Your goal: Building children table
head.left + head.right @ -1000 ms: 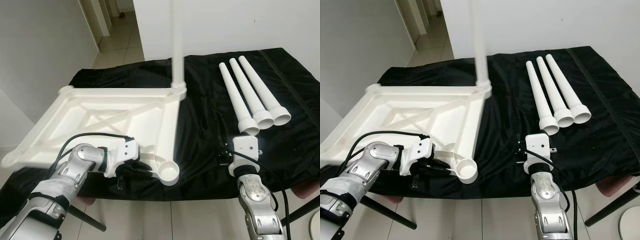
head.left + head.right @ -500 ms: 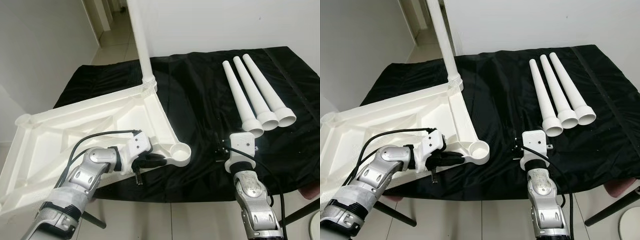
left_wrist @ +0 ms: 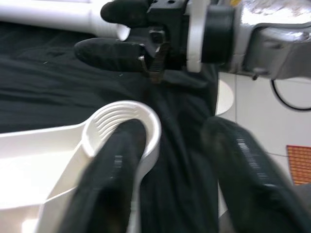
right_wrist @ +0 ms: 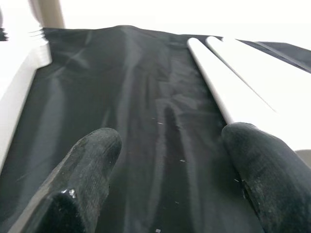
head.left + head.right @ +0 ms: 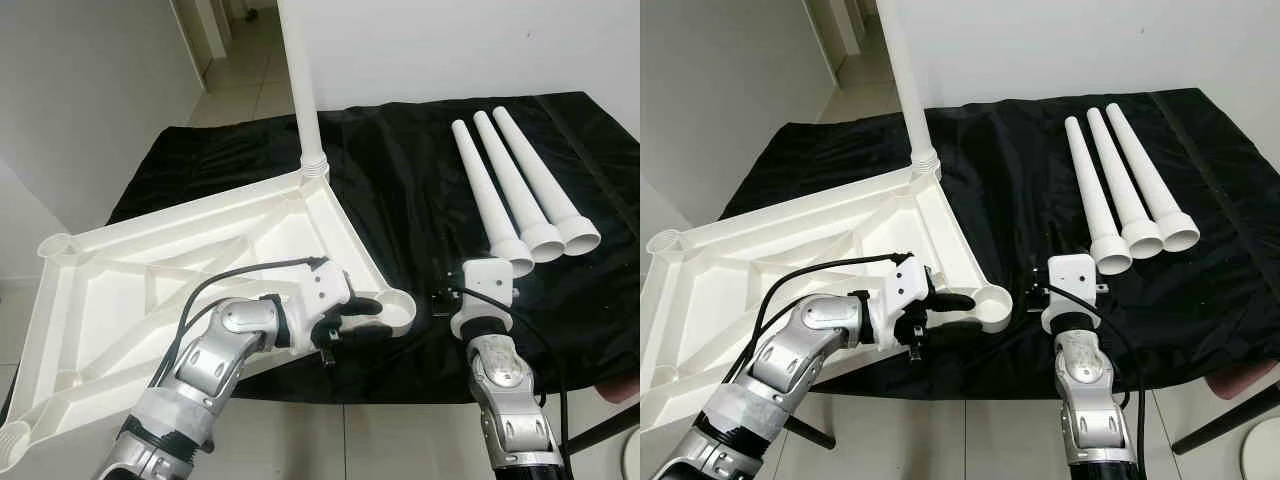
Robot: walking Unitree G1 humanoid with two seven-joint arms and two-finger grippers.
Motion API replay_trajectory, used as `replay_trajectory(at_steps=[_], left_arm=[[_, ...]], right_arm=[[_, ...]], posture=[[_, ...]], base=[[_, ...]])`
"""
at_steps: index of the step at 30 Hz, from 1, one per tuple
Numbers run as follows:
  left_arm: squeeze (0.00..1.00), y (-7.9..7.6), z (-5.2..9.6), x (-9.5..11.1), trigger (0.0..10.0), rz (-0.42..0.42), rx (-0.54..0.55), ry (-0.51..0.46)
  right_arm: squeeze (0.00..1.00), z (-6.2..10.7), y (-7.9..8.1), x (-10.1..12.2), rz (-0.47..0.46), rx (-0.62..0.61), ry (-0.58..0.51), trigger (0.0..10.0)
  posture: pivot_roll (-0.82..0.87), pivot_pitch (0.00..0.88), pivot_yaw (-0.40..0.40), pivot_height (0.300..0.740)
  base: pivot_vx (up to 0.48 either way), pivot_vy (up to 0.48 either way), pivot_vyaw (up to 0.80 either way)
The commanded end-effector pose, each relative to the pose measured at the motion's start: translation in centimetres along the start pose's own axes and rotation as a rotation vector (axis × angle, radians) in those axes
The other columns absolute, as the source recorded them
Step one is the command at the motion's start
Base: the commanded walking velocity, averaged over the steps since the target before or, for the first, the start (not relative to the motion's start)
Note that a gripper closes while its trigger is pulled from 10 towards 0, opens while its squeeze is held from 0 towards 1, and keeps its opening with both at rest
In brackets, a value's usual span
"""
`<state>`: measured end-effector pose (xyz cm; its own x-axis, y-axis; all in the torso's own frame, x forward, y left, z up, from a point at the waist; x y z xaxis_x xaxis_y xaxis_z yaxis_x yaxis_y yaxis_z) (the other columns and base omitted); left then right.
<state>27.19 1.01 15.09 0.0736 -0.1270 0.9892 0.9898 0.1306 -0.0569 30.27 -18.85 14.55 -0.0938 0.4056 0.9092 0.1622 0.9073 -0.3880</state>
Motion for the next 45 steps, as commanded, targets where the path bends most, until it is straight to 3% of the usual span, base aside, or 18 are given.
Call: replay_trajectory(at_steps=[1,2,7,8,11,16,22,23,27,31,45], left_arm=[[0.88,0.4,0.2,0.1,10.0,0.011,0.070,-0.012],[0.00,0.5,0.0,1.0,10.0,0.036,0.091,-0.051],[0.00,1.1,-0.3,2.7,10.0,0.104,0.146,-0.124],[0.00,2.2,-0.3,3.9,10.0,0.166,0.232,-0.192],[0.00,3.0,-0.3,4.2,10.0,0.200,0.289,-0.213],[0.00,3.6,-0.3,3.0,10.0,0.274,0.333,-0.140],[0.00,4.4,-0.3,2.5,10.0,0.357,0.402,-0.145],[0.00,4.4,-0.5,2.5,10.0,0.364,0.408,-0.147],[0.00,4.6,-1.1,2.7,10.0,0.379,0.439,-0.156],[0.00,4.2,-1.6,2.8,10.0,0.343,0.440,-0.139],[0.00,3.8,-1.9,4.3,10.0,0.330,0.482,-0.172]], right_arm=[[0.00,-0.1,0.3,-0.1,-0.027,-0.003,0.003,10.0],[0.00,-0.2,0.1,0.0,-0.040,-0.018,0.001,10.0],[0.00,-0.6,-0.5,0.2,-0.074,-0.047,-0.006,10.0],[1.00,-1.1,-1.7,0.2,-0.119,-0.105,-0.007,10.0],[1.00,-1.4,-2.4,0.2,-0.110,-0.136,-0.012,10.0],[1.00,-1.8,-3.3,0.4,-0.110,-0.176,-0.018,10.0],[1.00,-2.7,-5.5,0.2,-0.068,-0.262,0.001,10.0],[0.00,-3.1,-5.8,0.1,-0.080,-0.256,0.010,10.0],[0.00,-4.1,-6.6,-0.1,-0.096,-0.247,0.020,10.0],[0.00,-4.9,-7.4,-0.8,-0.111,-0.253,0.067,10.0],[0.00,-6.4,-5.4,-2.3,-0.110,-0.021,0.128,10.0]], posture=[[-0.07,0.045,0.152,0.740],[-0.07,0.040,0.154,0.740],[-0.07,0.037,0.153,0.740],[-0.07,0.019,0.145,0.740],[-0.07,0.013,0.139,0.740],[-0.07,0.009,0.130,0.740],[-0.08,0.013,0.099,0.740],[-0.09,0.019,0.088,0.740],[-0.09,0.029,0.080,0.740],[-0.09,0.039,0.077,0.740],[-0.05,0.100,0.066,0.740]], base=[[0.000,0.000,0.00],[0.000,0.000,0.00],[0.000,0.000,0.00],[0.000,0.000,0.00],[0.000,0.000,0.00],[0.000,0.000,0.00],[0.000,0.000,0.00],[0.000,0.000,0.00],[0.000,0.000,0.00],[0.000,0.000,0.00],[0.000,0.000,0.00]])
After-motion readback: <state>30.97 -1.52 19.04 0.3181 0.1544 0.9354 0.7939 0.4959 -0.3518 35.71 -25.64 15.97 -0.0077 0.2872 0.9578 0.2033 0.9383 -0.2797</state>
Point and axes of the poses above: a point about 5 cm out from each wrist's last joint towards the gripper, its own z axis pointing back from the gripper into the wrist, its own x axis along the axis of the wrist's last joint, y = z × x, the point moved 3 cm from there along -z, pointing out of the wrist towards the gripper, and after that the axes turned 12 degrees about z, right-handed, at the moved point
